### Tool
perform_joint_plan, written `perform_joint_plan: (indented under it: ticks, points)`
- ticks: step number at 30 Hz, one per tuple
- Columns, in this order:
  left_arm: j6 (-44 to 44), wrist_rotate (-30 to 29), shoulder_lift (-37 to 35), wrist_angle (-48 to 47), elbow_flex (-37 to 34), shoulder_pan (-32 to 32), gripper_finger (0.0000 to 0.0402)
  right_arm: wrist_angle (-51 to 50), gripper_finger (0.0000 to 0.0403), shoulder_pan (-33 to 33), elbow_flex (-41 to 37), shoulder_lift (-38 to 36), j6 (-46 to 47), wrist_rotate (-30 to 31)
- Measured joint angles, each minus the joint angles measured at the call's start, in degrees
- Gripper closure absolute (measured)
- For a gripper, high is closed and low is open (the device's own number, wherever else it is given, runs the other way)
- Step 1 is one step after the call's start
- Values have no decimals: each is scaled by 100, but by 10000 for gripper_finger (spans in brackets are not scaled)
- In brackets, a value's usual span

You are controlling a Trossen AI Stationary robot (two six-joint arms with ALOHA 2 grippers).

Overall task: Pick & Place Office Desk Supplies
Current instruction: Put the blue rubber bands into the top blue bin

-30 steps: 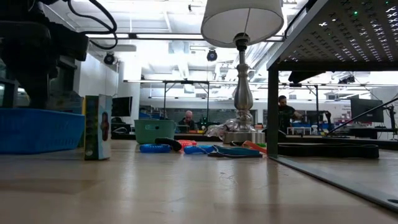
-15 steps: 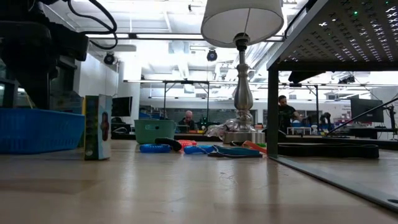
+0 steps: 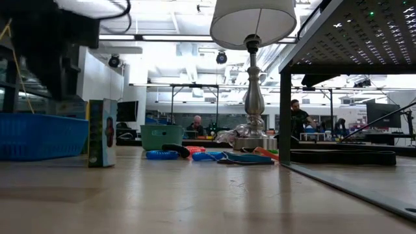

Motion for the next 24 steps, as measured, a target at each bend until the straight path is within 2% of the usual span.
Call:
perform_joint_plan:
  ticks: [7,13,17,24]
  points:
    - [635,-1,-209,-1,369,401,323,-1,298,0,0,-2,-1,0]
    - [740,3,-128,48,376,540,323,0,298,-1,0,-2,0,0]
    - [919,3,-38,494,377,544,323,0,298,-1,0,-2,-1,0]
    - [1723,115,432,1492,395,858,323,0,298,1,0,-2,-1,0]
